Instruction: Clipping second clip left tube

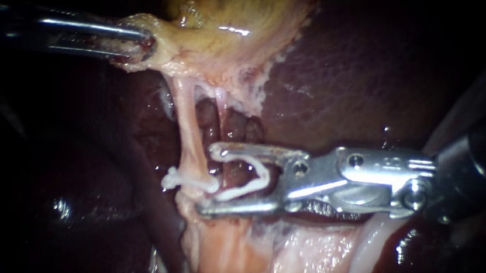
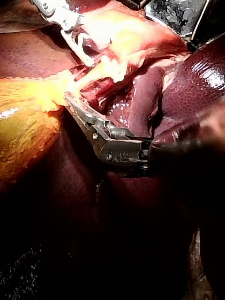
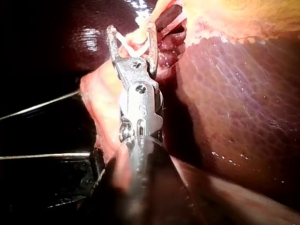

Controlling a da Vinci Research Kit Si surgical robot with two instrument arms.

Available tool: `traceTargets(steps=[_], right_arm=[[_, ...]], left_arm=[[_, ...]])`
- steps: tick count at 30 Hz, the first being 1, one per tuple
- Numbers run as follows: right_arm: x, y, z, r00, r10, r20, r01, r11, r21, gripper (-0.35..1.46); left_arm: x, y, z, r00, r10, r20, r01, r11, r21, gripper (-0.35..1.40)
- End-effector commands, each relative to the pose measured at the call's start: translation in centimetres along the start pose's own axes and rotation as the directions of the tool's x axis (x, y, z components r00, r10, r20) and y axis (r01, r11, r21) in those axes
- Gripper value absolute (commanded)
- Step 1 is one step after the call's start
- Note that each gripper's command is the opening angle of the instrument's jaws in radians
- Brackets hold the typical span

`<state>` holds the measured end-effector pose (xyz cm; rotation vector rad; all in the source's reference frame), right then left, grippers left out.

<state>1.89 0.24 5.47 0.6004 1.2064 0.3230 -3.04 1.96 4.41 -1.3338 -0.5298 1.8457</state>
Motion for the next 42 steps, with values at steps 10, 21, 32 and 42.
traceTargets(steps=[10,21,32,42], right_arm=[[-0.21,0.29,0.13,0.999,0.011,0.03,-0.01,1.0,-0.025,0.5],[-0.26,0.38,0.52,0.998,0.06,0.014,-0.06,0.998,0.032,0.5],[-0.14,0.23,0.69,0.993,0.095,-0.064,-0.087,0.988,0.128,0.5],[0.13,-0.03,0.66,0.985,0.108,-0.132,-0.082,0.978,0.193,0.49]], left_arm=[[0.0,0.0,0.0,1.0,0.0,0.0,0.0,1.0,0.001,-0.35],[-0.01,0.0,0.02,1.0,0.0,0.0,0.0,1.0,0.002,-0.35],[0.0,0.01,0.03,1.0,0.0,0.0,0.0,1.0,0.002,-0.35],[-0.01,0.0,0.02,1.0,0.0,0.0,0.0,1.0,0.002,-0.35]])
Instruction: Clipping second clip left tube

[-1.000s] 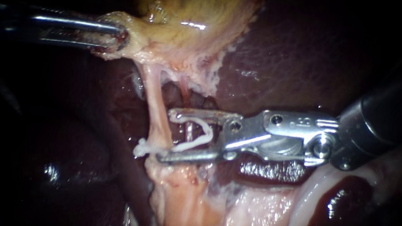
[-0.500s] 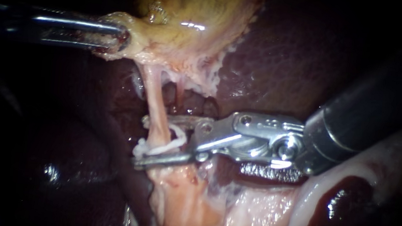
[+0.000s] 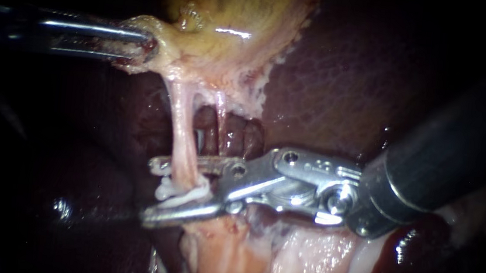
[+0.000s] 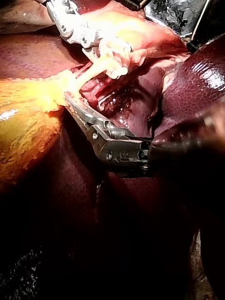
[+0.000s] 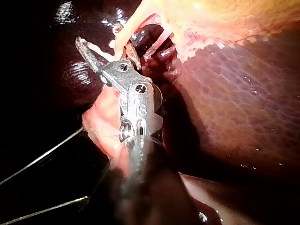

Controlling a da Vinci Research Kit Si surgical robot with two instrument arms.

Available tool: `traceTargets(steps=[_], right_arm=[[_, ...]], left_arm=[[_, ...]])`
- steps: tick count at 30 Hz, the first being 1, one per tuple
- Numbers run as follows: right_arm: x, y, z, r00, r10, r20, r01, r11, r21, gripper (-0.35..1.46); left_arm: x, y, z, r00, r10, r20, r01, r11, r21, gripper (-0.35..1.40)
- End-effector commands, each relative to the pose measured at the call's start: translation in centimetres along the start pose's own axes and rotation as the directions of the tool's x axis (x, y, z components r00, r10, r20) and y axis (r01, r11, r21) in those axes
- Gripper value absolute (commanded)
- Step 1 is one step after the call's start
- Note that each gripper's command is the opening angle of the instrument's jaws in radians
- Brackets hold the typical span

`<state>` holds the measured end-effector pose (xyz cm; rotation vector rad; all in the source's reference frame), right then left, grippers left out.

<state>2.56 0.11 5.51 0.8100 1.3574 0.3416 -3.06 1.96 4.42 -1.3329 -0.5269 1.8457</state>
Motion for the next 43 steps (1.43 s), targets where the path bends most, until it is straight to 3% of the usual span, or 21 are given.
traceTargets(steps=[1,6,12,19,24,29,32,43], right_arm=[[0.02,-0.04,0.01,1.0,-0.001,-0.001,0.001,1.0,0.005,0.49],[0.05,-0.12,0.04,1.0,0.008,-0.002,-0.008,1.0,0.016,0.48],[0.02,-0.13,-0.02,0.999,0.043,-0.004,-0.043,0.999,0.008,0.34],[-0.02,-0.1,-0.07,0.998,0.06,-0.004,-0.06,0.998,0.006,0.02],[-0.04,-0.11,-0.08,0.997,0.083,-0.001,-0.083,0.996,0.016,-0.35],[-0.04,-0.11,-0.11,0.991,0.13,0.003,-0.13,0.991,0.019,-0.35],[-0.05,-0.1,-0.11,0.991,0.13,0.022,-0.131,0.991,0.018,-0.35],[-0.08,-0.03,-0.15,0.991,0.129,0.025,-0.129,0.991,0.027,-0.35]], left_arm=[[0.0,0.0,0.0,1.0,0.0,0.0,0.0,1.0,-0.001,-0.35],[0.0,-0.01,0.0,1.0,0.0,0.0,0.0,1.0,-0.001,-0.35],[0.0,-0.01,0.0,1.0,0.0,0.0,0.0,1.0,-0.001,-0.35],[0.0,-0.01,0.0,1.0,0.0,0.0,0.0,1.0,-0.001,-0.35],[0.0,-0.01,0.0,1.0,0.0,0.0,0.0,1.0,-0.001,-0.35],[0.0,-0.01,0.0,1.0,0.0,0.0,0.0,1.0,-0.001,-0.35],[0.0,-0.02,0.0,1.0,0.0,0.0,0.0,1.0,-0.001,-0.35],[0.0,-0.04,0.01,1.0,0.0,0.0,0.0,1.0,-0.002,-0.35]])
